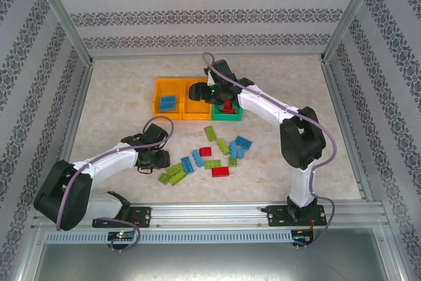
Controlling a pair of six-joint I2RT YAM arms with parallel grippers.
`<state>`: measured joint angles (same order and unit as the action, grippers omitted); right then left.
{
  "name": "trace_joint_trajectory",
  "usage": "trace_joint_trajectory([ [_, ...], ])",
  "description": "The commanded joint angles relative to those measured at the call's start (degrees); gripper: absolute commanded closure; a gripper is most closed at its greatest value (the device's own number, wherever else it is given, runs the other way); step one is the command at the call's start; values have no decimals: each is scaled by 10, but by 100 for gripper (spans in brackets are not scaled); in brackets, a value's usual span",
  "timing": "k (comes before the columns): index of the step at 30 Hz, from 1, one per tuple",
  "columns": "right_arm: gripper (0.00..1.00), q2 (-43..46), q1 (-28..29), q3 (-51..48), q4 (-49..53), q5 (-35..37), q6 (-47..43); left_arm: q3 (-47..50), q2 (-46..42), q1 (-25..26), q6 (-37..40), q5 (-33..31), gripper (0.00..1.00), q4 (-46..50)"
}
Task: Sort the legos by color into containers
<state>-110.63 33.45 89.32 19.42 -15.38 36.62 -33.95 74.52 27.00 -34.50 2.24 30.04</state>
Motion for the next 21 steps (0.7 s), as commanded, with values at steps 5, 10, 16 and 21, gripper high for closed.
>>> trace_joint_trajectory([
  [5,30,105,-22,-104,-11,59,-31,-24,22,6,-6,-5,66,-27],
  [10,27,181,-63,-207,-23,92,-34,-44,11,6,-1,12,73,-39],
  [16,25,268,-126,-327,-33,116,-28,-130,45,8,20,72,78,-70],
  [21,25,312,-145,-407,-36,115,-25,-255,126,22,42,135,79,-89],
])
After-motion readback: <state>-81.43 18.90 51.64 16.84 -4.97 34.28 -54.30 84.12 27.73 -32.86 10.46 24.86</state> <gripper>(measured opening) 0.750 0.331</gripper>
